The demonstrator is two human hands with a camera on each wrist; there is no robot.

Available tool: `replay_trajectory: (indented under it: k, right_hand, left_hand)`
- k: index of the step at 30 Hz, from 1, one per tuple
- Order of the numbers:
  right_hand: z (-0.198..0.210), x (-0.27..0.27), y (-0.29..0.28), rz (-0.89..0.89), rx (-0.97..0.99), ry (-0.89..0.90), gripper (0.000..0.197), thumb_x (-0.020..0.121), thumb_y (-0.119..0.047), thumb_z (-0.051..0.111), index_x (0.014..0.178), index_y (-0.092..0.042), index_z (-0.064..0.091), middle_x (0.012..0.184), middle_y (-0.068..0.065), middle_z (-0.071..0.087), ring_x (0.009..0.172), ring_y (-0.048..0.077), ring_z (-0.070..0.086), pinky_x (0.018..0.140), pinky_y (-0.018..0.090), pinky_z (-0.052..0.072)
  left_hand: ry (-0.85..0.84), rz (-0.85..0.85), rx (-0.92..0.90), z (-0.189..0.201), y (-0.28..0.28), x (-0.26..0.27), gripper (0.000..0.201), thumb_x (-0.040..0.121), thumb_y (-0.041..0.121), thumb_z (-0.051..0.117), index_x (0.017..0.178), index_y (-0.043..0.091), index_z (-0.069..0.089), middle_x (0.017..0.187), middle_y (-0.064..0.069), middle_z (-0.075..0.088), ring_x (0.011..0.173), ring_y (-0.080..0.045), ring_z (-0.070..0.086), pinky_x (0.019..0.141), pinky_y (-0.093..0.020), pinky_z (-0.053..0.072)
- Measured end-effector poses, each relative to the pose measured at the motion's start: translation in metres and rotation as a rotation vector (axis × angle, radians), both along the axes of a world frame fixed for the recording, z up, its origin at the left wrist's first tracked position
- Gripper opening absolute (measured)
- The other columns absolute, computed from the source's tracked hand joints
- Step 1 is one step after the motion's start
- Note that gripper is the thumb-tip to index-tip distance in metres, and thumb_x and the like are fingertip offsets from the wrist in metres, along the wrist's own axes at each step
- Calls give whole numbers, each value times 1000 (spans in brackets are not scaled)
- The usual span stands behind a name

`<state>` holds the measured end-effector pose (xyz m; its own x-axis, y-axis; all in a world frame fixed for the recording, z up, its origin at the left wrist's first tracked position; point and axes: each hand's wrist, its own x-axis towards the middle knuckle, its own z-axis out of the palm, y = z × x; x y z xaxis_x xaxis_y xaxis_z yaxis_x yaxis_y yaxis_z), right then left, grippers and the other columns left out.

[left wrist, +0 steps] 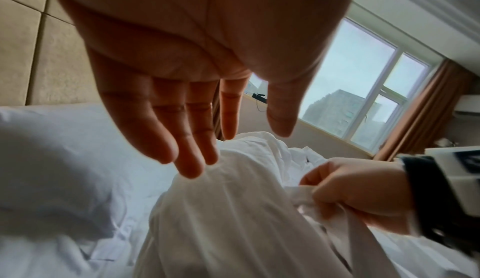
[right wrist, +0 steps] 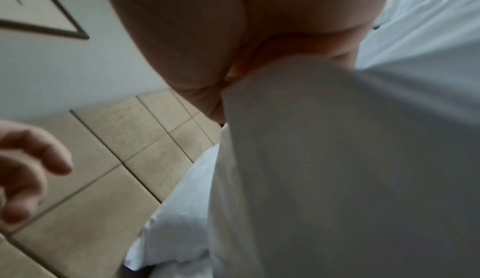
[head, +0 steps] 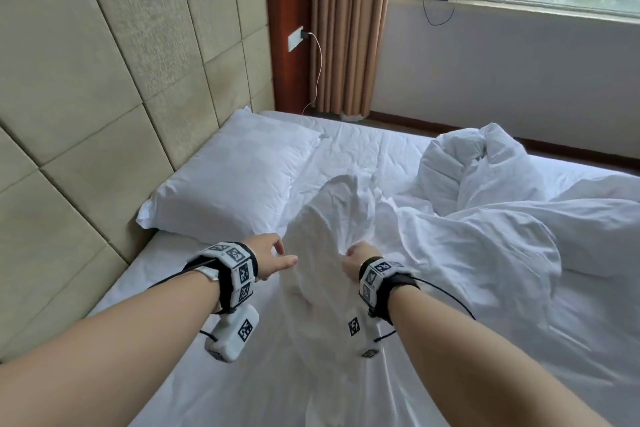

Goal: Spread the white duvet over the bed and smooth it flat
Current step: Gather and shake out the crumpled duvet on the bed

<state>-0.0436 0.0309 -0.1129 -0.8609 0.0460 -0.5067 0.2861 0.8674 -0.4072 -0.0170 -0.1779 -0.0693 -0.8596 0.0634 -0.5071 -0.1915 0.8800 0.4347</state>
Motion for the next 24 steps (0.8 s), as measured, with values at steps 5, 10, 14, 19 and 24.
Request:
replay_trajectory:
  k: [5,10,14,19,24]
  right_hand:
    - [-25,23,2,-113,269,25,53,80,-32,61,127,-20,39,130,11,44,121,34,44,98,41,42]
    - [-63,65,42,-262,390,-120,64,82,-17,57,139,-24,29,144,18,31,132,39,35,107,48,37]
    - [-70,113,60,-257,408,-174,38,91,-13,47,128,-9,50,129,14,57,119,30,56,98,33,44]
    - [-48,182,92,-577,395,-227,54,89,-51,45,112,-5,61,117,14,65,113,30,60,94,32,47]
    - [-39,220,128,-609,442,-284,46,80,-23,52,125,-11,54,126,12,58,119,28,55,94,26,43]
  left_hand:
    - [-28,-96,-57,-17,-27,-17,44,82,55,58,105,18,53,90,-3,70,75,-24,71,50,-21,43]
    - [-51,-247,-145,-44,-14,-27,53,84,56,56,116,15,53,80,1,60,76,-21,53,71,-27,43]
    - [-58,-361,-187,-66,14,-38,69,79,60,57,131,17,42,132,-9,54,116,-28,56,95,-34,45]
    - [99,-403,-212,-63,71,-46,97,77,57,64,149,32,5,157,-16,0,135,-43,35,103,-48,41]
    - [219,-719,-293,-67,123,-51,94,75,43,71,145,47,9,157,-1,-24,143,-45,0,110,-55,32]
